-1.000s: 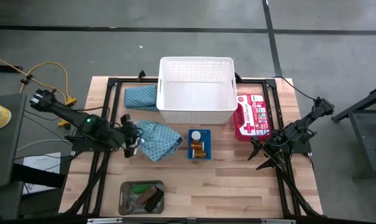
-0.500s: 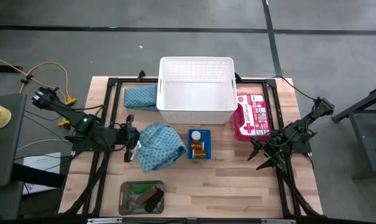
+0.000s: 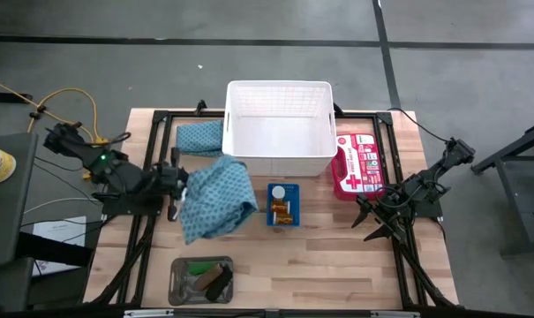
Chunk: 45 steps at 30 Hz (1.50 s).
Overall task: Pick & place medical supplies in basket/bin
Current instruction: Put the bottom blue patient gown into the laundry organizer
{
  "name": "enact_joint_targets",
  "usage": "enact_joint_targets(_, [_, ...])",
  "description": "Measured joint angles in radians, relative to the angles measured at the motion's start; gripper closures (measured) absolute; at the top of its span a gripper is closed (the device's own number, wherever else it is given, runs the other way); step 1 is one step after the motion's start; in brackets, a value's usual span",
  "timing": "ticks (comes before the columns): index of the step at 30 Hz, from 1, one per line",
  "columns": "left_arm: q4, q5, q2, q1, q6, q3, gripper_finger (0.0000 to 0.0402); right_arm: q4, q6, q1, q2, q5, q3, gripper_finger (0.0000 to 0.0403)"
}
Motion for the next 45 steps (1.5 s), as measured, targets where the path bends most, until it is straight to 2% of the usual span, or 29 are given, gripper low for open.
enact_joint_targets(7, [-0.003, -0.069, 0.019, 0.027, 0.097, 0.094, 0.0370, 0.000, 0.000, 0.000, 0.000, 0.000, 0.000, 0.0177])
enact_joint_targets(16, [-0.035, -0.064, 0.130, 0.154, 0.192, 0.261, 0.0370, 0.000, 0.000, 0.000, 0.000, 0.000, 0.000, 0.0177])
enact_joint_targets(23, [-0.084, 0.040, 0.253, 0.316, 0.206, 0.425, 0.0370, 0.000, 0.000, 0.000, 0.000, 0.000, 0.000, 0.0177])
enact_joint_targets(30, [-0.121, 0.196, 0.379, 0.510, 0.222, 0.567, 0.0370, 0.000, 0.000, 0.000, 0.000, 0.000, 0.000, 0.0177])
enact_joint_targets(40, [-0.121, 0.450, 0.553, 0.768, 0.227, 0.685, 0.0370, 0.000, 0.000, 0.000, 0.000, 0.000, 0.000, 0.0177])
enact_joint_targets(45, [-0.120, 0.510, 0.631, 0.845, 0.272, 0.735, 0.0370, 0.000, 0.000, 0.000, 0.000, 0.000, 0.000, 0.0177])
